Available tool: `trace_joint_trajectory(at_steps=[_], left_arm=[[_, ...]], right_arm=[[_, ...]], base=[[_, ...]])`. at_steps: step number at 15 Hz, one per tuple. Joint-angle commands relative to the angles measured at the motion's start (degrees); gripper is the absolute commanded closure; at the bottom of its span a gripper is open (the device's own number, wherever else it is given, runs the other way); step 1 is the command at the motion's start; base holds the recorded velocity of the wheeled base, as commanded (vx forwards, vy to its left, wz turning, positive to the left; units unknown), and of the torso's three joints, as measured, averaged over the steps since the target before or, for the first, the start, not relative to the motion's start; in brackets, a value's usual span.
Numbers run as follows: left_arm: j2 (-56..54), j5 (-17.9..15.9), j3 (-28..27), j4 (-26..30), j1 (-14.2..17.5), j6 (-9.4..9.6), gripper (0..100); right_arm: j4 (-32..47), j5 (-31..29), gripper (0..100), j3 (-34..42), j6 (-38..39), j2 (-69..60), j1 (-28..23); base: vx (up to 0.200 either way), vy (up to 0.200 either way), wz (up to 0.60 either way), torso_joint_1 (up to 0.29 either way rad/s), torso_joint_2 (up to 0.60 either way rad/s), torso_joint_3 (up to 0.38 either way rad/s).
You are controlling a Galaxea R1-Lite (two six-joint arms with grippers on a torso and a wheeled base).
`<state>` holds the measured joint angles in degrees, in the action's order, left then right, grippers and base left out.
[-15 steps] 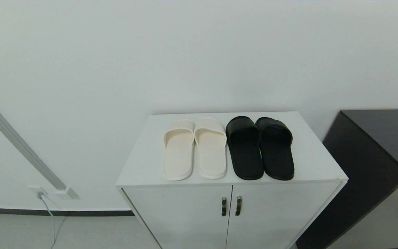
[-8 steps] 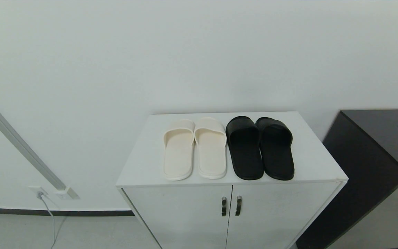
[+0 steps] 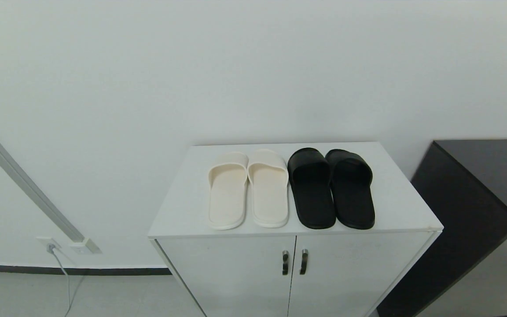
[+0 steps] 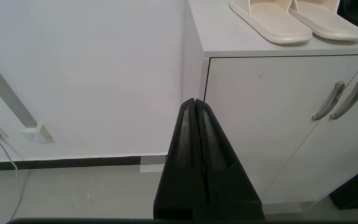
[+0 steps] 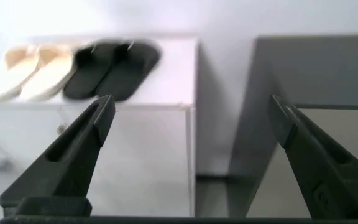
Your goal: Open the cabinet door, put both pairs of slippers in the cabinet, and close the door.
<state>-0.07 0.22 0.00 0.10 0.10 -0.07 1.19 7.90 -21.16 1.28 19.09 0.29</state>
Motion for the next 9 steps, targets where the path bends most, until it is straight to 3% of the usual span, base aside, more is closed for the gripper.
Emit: trace_joint_trajectory(at_steps=[1,3,5,7,9], left_arm=[[0.07,0.04,0.00,-0.01,-0.01,-0.01,100],[0.07,0.04,0.00,-0.01,-0.01,-0.01,100],[0.07,-0.04,0.00,-0.01,-0.01,-0.10,100],[0.07,0.04,0.00,-0.01,-0.01,-0.01,100],[0.07,0.04,0.00,-0.01,-0.01,-0.01,100]], right_arm=[[-7.17,3.70,0,-0.55,0.48,18.79,3.49],[-9.19,2.91,0,-4.33,3.91,25.91,9.55],[-9.28,-1.57,0,-7.58,6.19,30.83,18.25],[-10.95,-10.80,0,-10.48,8.56,36.81,30.12],[-14.47,-20.82,0,-13.55,11.82,45.51,37.76]], base=[[0.000,0.000,0.00,0.000,0.00,0.000],[0.000,0.000,0.00,0.000,0.00,0.000],[0.000,0.000,0.00,0.000,0.00,0.000],[0.000,0.000,0.00,0.000,0.00,0.000],[0.000,0.000,0.00,0.000,0.00,0.000]])
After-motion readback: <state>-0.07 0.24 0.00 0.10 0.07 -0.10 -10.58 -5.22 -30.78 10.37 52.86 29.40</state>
